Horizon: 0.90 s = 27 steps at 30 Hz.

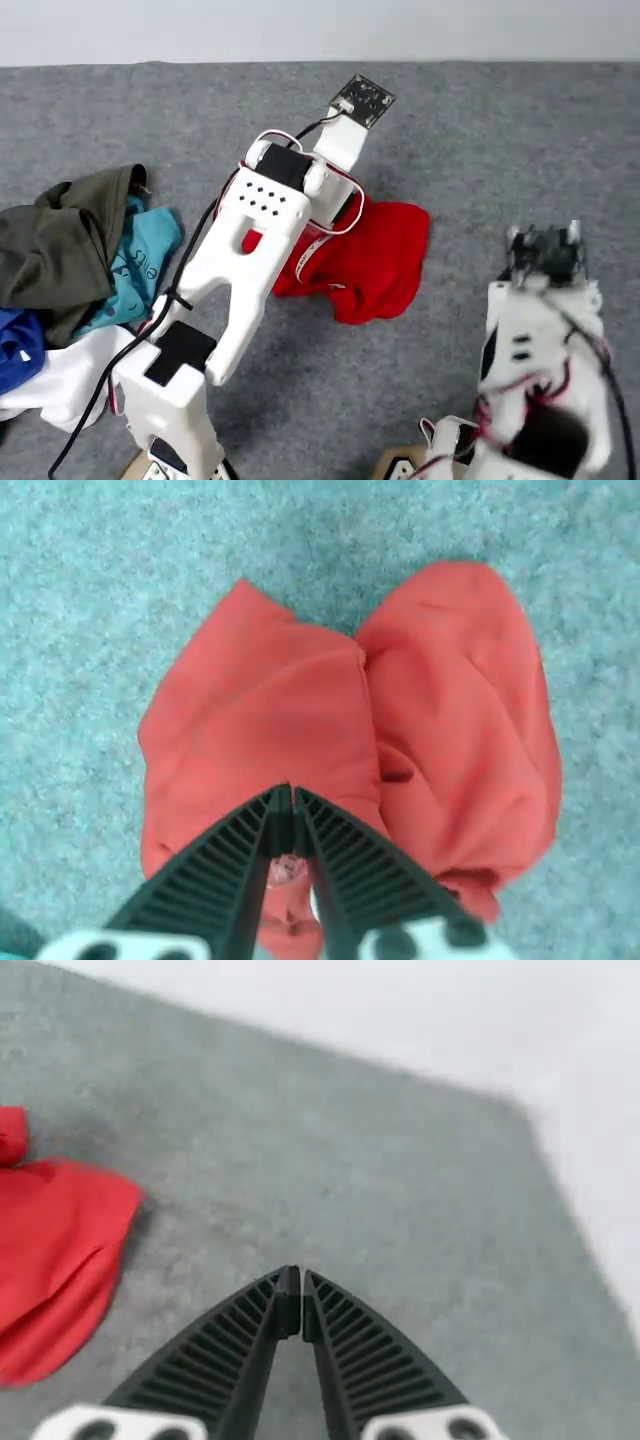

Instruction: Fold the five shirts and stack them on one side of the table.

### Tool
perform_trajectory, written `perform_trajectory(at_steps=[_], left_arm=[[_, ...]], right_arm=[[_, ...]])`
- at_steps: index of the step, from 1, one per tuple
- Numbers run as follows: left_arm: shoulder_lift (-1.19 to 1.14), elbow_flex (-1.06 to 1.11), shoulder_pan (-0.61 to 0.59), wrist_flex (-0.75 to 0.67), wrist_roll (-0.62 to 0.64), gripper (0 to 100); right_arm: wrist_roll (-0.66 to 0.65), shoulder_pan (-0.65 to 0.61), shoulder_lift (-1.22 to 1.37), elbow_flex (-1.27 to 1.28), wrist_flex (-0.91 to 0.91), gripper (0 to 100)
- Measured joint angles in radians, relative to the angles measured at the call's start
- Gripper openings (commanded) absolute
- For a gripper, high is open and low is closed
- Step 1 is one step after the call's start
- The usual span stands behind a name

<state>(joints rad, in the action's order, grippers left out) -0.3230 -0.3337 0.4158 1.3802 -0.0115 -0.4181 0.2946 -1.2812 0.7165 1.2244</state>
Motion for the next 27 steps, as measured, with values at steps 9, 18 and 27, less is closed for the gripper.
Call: perform_trajectory(at_steps=[9,18,27], left_arm=[[-0.117,-0.187,0.000,0.000,0.000,7],[-0.325,-0.433,0.037,0.167,0.112,13],[-0.512,-0.671,0.078,0.334,0.117,15]], right_arm=[[0.135,-0.012,0.173,-0.083,0.107,2.5],[0.408,-0.253,0.296,-0.163,0.305,2.5],[0.562,-0.338,0.539,-0.405,0.456,2.5]])
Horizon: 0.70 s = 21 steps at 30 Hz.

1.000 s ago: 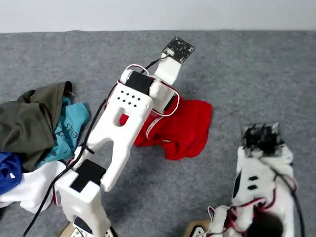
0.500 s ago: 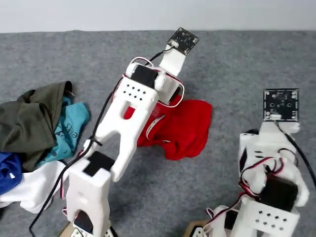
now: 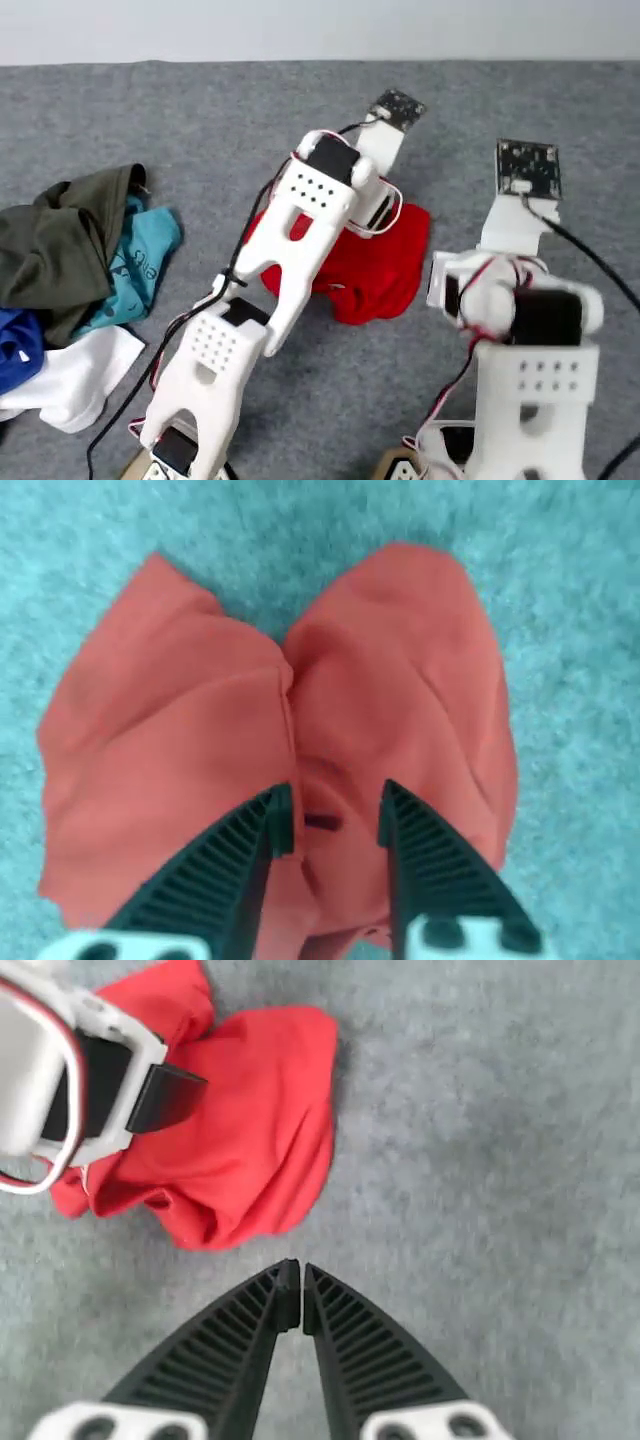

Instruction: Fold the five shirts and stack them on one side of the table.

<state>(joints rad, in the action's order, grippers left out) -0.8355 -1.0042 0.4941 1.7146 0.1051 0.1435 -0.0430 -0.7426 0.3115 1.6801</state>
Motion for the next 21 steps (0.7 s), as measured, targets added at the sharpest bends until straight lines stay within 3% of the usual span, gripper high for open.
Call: perform_trajectory(at_steps=[10,15,21], left_arm=[[-0.038,-0.126,-0.089,0.005,0.002,5],[-0.038,-0.138,-0.103,0.005,0.002,4],[-0.040,-0.158,-0.071,0.005,0.002,7]], right_arm=[[0.002,-0.006,0.129,-0.020,0.071,2.8],[-0.002,-0.006,0.130,-0.020,0.071,2.9],[-0.158,-0.005,0.130,-0.020,0.071,2.6]])
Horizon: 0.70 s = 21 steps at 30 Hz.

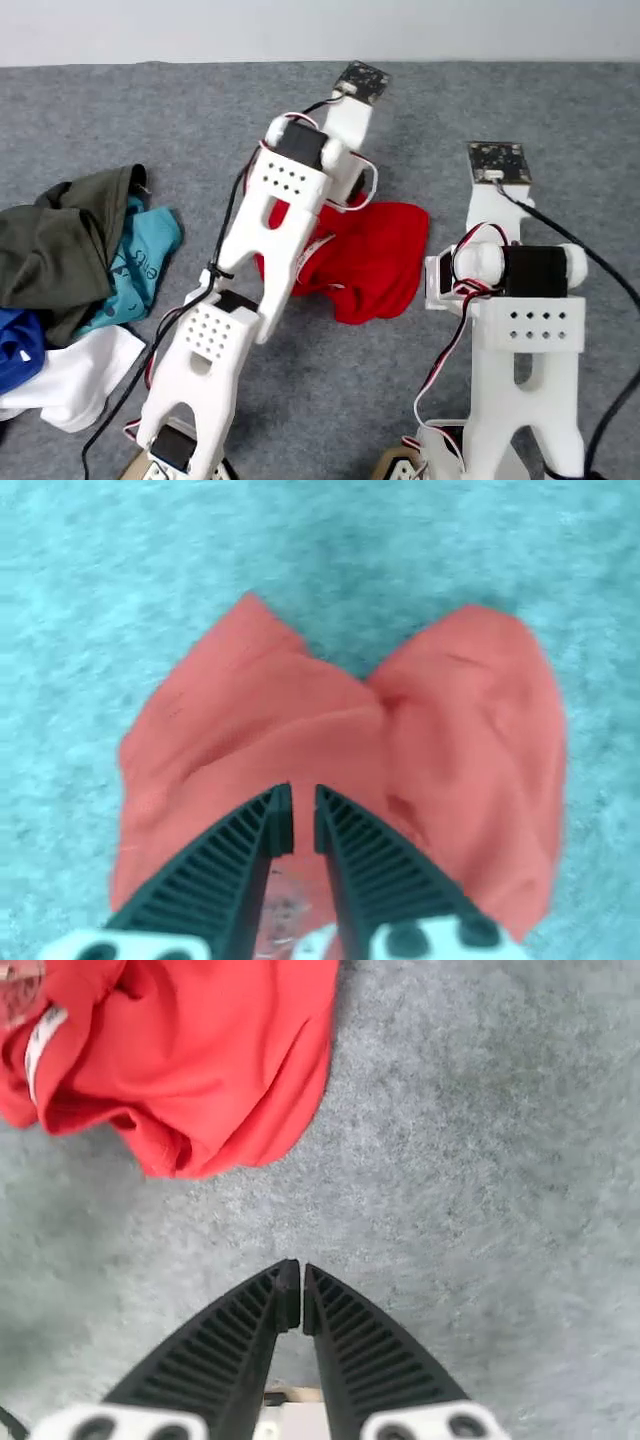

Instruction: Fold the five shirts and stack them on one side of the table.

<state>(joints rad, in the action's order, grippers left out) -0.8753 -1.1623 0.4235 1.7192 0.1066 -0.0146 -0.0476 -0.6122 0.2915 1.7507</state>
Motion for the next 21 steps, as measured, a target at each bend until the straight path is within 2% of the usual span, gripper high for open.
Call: perform_trajectory(at_steps=[2,5,15,21], left_arm=[[0.000,0.000,0.029,0.000,0.000,11],[0.005,0.035,0.075,0.000,0.000,16],[0.094,0.374,0.167,0.000,-0.003,22],[0.107,0.491,0.203,-0.006,-0.037,22]], right_arm=[[-0.051,0.018,0.000,0.000,0.000,2.8],[-0.110,0.112,0.000,0.000,0.002,2.9],[-0.379,0.612,0.000,-0.083,0.002,2.9],[-0.433,0.735,0.000,-0.083,0.002,2.9]])
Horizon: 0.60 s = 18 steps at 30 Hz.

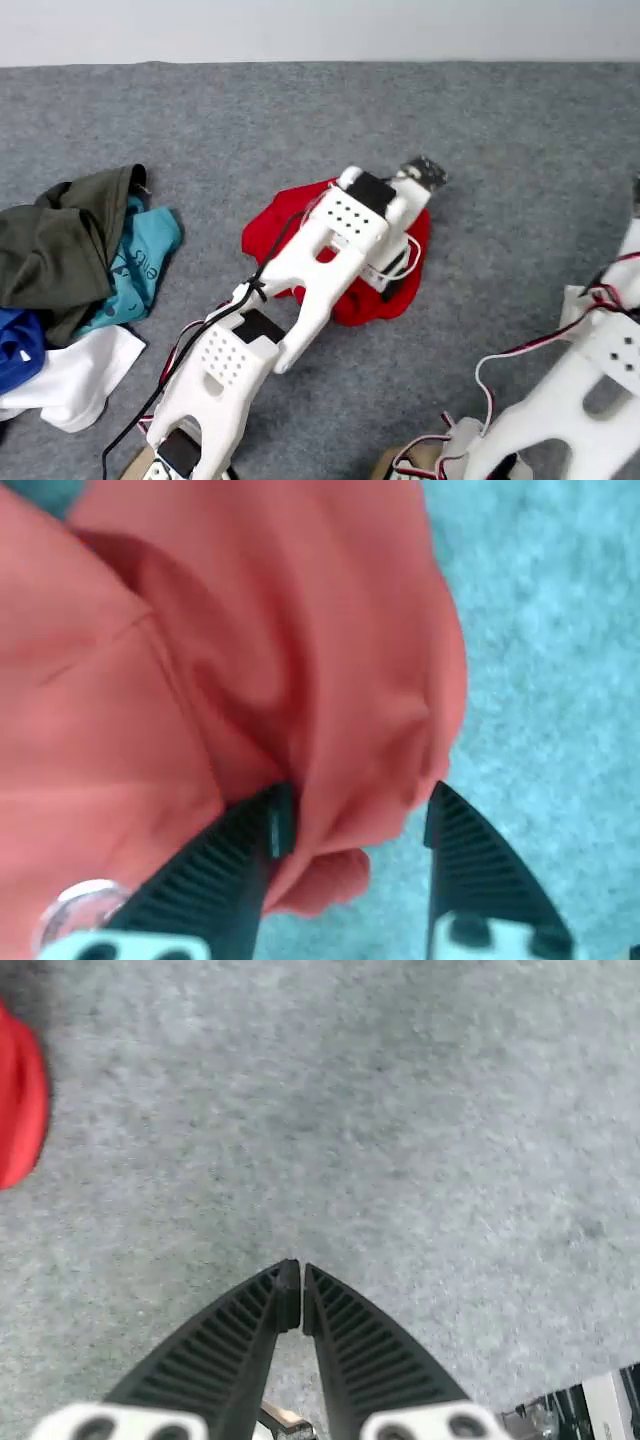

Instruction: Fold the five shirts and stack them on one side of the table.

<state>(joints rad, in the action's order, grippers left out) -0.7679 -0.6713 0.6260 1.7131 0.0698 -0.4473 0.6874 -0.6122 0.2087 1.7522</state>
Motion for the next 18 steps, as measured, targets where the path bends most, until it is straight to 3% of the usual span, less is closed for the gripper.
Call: perform_trajectory(at_steps=[4,8,13,18], left_arm=[[0.000,0.034,-0.002,-0.003,-0.006,19],[0.000,0.069,-0.051,-0.021,-0.015,0],[0.015,0.032,-0.143,0.002,-0.130,0],[0.110,-0.038,-0.273,0.008,-0.141,0]], right_arm=[[0.000,0.005,0.000,0.000,0.000,2.9],[0.000,0.008,0.000,0.000,0.000,2.8],[0.000,0.008,0.000,0.000,0.000,2.7],[0.000,0.008,0.000,0.000,0.000,2.5]])
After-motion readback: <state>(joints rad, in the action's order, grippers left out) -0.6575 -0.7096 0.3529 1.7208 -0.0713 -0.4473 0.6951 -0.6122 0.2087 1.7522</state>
